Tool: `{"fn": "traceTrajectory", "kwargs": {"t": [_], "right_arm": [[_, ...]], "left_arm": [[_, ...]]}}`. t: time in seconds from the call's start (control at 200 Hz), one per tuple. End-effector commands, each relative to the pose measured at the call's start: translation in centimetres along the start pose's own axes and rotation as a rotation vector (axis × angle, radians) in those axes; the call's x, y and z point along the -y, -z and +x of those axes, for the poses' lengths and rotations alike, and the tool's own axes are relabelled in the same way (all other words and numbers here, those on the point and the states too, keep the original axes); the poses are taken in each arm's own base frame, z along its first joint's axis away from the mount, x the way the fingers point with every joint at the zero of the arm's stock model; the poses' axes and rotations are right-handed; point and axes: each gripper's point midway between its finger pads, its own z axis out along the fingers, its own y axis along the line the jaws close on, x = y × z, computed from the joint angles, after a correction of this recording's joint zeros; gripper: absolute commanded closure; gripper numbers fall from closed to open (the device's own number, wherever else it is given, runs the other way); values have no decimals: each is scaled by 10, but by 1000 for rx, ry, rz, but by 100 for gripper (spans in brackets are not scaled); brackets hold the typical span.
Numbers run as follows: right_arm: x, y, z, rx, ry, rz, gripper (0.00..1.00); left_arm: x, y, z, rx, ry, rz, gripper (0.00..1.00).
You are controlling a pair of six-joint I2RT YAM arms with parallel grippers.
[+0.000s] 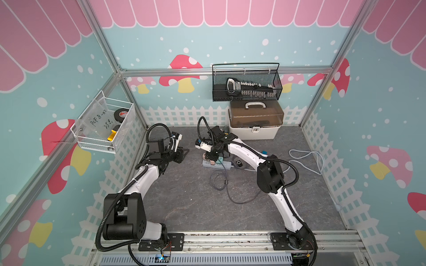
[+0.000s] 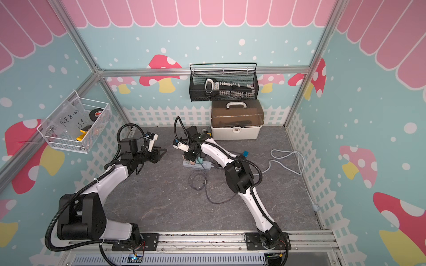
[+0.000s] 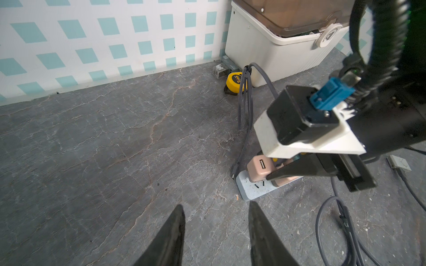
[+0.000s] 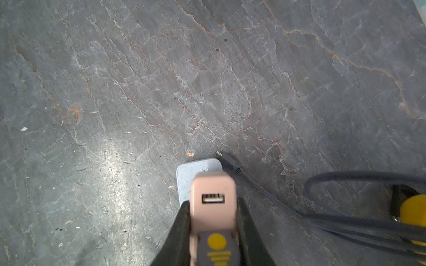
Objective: Charge mp3
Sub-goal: Insert the plug into the socket.
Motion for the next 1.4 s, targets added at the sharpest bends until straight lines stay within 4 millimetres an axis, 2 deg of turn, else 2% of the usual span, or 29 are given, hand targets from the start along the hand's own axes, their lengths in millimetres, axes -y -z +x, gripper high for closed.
{"fn": "traceTrajectory", "kwargs": {"t": [0.0,0.24,0.36,0.655,0.85,0.986,1.396], "right_arm": [[-18,-29,49,-159,-41,-92,100],[-20,-23,43,-145,-36,-104,100],[-16,-26,46,-160,-48,-88,100],[-18,-29,62,-223,-23,-91,100],[-21,-41,63,-215,-60,-115,100],[-21,-47,73,-248,-62,-113,100],[-18,-27,95,-389,-1,-91,99]], "left_arm": [[7,2,1,-5,-65,25,57],[25,-1,17,-34,-296,155,55],[25,-6,21,-33,-367,179,56],[24,-15,16,-34,-356,200,56],[26,-18,18,-39,-361,199,56],[26,-20,20,-48,-357,199,56],[25,-26,20,-52,-364,211,56]]}}
